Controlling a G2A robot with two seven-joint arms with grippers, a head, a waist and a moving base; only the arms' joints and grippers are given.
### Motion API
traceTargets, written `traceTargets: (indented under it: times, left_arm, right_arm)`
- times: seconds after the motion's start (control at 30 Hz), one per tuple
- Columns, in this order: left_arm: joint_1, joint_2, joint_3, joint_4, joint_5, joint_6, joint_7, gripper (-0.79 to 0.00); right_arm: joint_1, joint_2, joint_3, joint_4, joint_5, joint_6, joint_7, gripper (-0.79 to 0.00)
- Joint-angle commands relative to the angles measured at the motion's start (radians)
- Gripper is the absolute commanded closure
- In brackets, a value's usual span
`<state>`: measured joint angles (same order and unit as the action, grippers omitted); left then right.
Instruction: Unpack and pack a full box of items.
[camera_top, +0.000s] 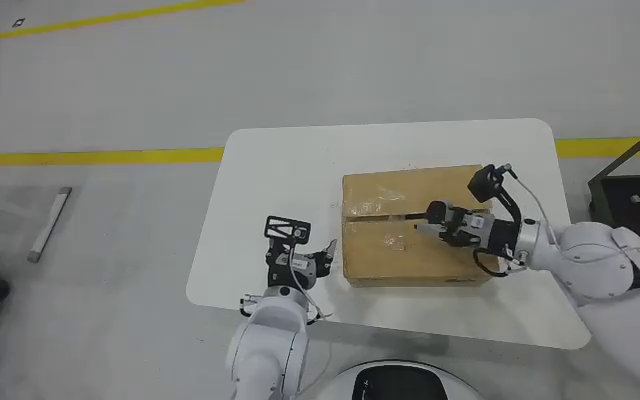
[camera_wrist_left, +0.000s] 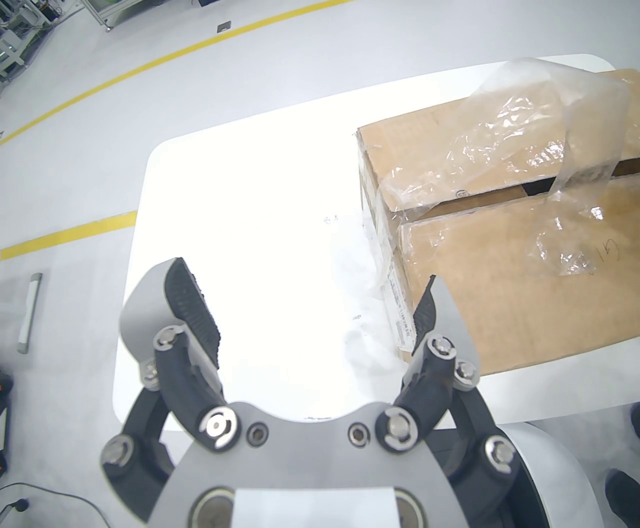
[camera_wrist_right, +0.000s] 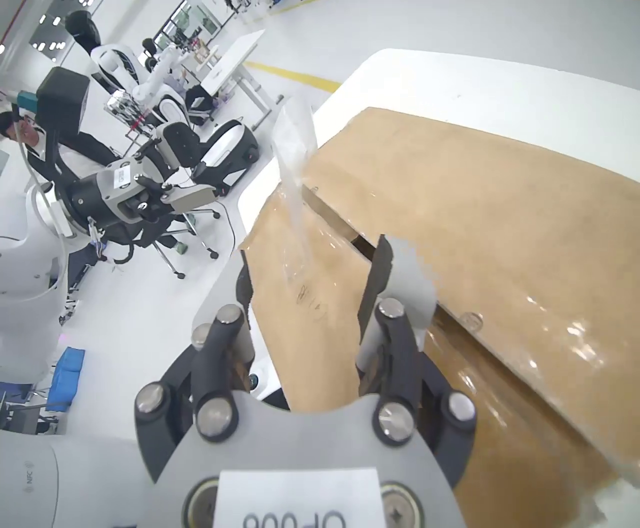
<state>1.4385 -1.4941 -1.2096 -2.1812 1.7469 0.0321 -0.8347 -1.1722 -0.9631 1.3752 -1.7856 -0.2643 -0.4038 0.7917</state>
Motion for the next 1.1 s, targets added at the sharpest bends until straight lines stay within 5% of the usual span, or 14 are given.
traceTargets:
  times: [0.0, 0.37, 0.4, 0.47, 0.6, 0.8, 1.07]
  left_arm:
    - [0.005, 0.001, -0.007, -0.003, 0.0, -0.001, 0.002, -0.785]
    - [0.022, 0.005, -0.04, -0.013, -0.012, -0.001, 0.009, -0.785]
    - [0.023, 0.005, -0.04, -0.013, -0.013, -0.001, 0.009, -0.785]
    - [0.023, 0.005, -0.04, -0.013, -0.013, -0.001, 0.009, -0.785]
    - [0.023, 0.005, -0.04, -0.013, -0.013, -0.001, 0.009, -0.785]
    - [0.023, 0.005, -0.04, -0.013, -0.013, -0.001, 0.009, -0.785]
    - [0.023, 0.005, -0.04, -0.013, -0.013, -0.001, 0.009, -0.785]
  right_arm:
    - [0.033, -0.005, -0.034, 0.017, 0.001, 0.014, -0.003, -0.277]
    - [0.143, -0.027, -0.167, 0.099, 0.004, 0.046, 0.037, -0.277]
    - [0.149, -0.028, -0.173, 0.106, 0.011, 0.046, 0.038, -0.237]
    - [0.159, -0.032, -0.185, 0.121, 0.031, 0.048, 0.037, 0.0]
    - [0.176, -0.036, -0.19, 0.142, 0.121, 0.064, 0.059, 0.0]
    - [0.182, -0.033, -0.134, 0.15, 0.458, 0.175, 0.201, 0.0]
    - [0.184, -0.035, -0.077, 0.19, 0.982, 0.48, 0.388, 0.0]
